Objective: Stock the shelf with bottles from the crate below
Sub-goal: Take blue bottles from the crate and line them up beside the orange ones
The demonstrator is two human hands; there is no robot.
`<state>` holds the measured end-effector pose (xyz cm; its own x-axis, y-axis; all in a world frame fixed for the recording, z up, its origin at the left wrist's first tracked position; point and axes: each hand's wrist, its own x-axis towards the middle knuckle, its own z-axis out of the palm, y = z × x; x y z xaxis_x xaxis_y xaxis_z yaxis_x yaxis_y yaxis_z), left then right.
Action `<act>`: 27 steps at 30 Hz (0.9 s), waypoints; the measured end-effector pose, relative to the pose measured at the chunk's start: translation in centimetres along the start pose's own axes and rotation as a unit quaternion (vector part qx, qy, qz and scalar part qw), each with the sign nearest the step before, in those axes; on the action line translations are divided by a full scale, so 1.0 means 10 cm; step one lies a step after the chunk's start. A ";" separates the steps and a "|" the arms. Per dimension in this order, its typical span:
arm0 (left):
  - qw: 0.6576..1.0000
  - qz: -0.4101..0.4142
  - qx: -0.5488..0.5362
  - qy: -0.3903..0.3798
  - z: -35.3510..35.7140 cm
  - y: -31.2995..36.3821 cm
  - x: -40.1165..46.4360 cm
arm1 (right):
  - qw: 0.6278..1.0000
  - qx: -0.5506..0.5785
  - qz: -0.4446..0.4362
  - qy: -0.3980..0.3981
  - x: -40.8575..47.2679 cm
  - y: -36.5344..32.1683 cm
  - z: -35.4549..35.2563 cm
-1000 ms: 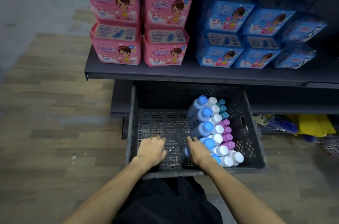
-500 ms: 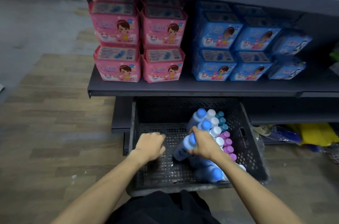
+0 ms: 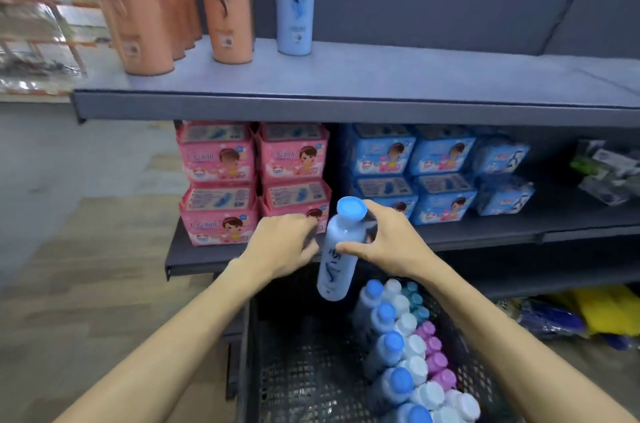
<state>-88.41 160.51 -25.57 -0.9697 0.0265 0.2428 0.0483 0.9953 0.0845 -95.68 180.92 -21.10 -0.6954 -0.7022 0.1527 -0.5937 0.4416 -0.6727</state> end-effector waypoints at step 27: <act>0.922 0.080 0.203 0.321 -3.04 -0.18 1.10 | 0.957 0.097 -0.256 0.097 1.17 -1.98 -2.00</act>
<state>-91.85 156.12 6.28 -0.6095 0.2452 0.7539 -0.0406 0.9401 -0.3386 -100.11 175.13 8.48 -0.4076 -0.6736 0.6165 -0.8029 -0.0573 -0.5934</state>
